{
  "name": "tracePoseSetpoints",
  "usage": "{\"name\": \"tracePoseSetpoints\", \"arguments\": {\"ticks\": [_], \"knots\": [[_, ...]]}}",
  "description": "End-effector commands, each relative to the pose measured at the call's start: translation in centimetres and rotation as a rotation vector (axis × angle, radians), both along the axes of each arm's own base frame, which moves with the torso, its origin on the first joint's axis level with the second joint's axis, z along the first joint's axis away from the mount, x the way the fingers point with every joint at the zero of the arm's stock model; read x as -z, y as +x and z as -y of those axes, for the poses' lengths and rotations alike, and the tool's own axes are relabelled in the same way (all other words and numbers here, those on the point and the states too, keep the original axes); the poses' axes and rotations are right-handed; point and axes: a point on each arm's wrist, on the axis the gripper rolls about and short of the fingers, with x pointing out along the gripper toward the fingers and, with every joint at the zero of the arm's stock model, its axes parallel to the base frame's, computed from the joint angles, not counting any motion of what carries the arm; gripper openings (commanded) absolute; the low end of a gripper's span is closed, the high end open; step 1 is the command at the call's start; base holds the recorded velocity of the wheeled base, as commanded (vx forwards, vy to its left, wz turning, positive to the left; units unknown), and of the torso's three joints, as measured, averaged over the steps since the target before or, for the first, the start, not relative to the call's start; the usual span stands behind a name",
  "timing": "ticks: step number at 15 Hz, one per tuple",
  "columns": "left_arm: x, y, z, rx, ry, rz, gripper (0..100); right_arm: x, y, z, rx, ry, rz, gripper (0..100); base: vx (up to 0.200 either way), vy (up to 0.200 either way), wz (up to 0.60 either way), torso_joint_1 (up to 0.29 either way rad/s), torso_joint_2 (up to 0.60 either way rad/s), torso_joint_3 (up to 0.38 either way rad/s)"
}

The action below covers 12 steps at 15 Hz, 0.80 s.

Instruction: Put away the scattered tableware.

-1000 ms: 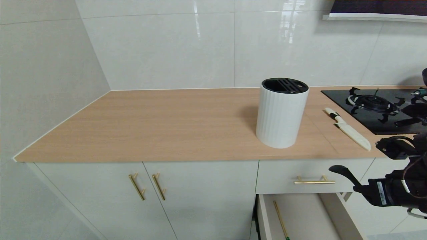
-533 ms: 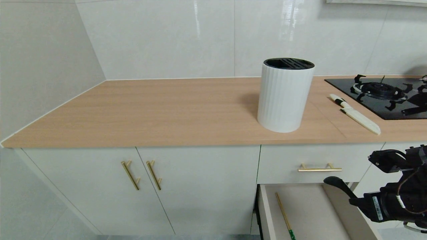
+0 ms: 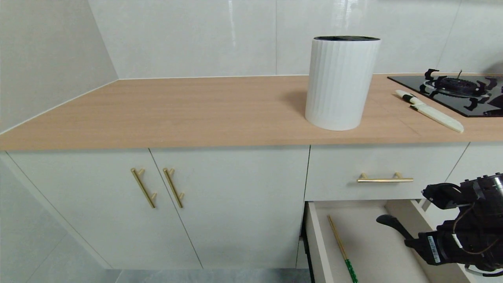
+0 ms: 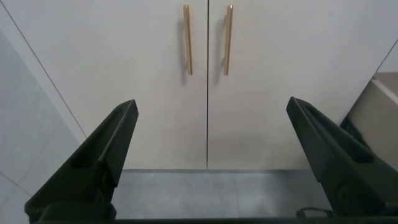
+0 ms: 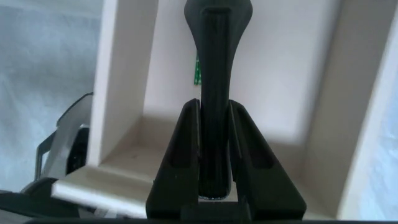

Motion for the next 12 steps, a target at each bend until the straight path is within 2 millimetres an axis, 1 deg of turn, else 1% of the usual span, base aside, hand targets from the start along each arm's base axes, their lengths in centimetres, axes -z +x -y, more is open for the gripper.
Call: {"name": "tracePoseSetpoints", "arguments": {"ticks": [1, 3, 6, 8, 12], "knots": [[0.0, 0.0, 0.0, 0.000, 0.000, 0.000, 100, 1.7, 0.6, -0.1, 0.007, -0.017, -0.042, 0, 0.000, 0.000, 0.00, -0.178, 0.46, 0.281], [0.0, 0.0, 0.0, -0.002, 0.000, 0.000, 100, 2.5, 1.1, -0.1, 0.028, -0.043, -0.041, 0, 0.000, 0.000, 0.00, -0.168, 0.47, 0.293], [0.0, 0.0, 0.0, 0.000, 0.000, 0.000, 100, 3.3, 1.6, -0.2, 0.039, -0.051, -0.048, 0, 0.000, 0.000, 0.00, -0.144, 0.44, 0.289], [0.0, 0.0, 0.0, 0.000, 0.000, 0.000, 100, 3.6, 2.0, -0.2, 0.048, -0.056, -0.043, 0, 0.000, 0.000, 0.00, -0.056, 0.19, 0.105], [0.0, 0.0, 0.0, -0.002, 0.000, 0.000, 100, 4.4, 2.5, -0.2, 0.063, -0.068, -0.040, 0, 0.000, 0.000, 0.00, -0.011, 0.03, 0.022]]}}
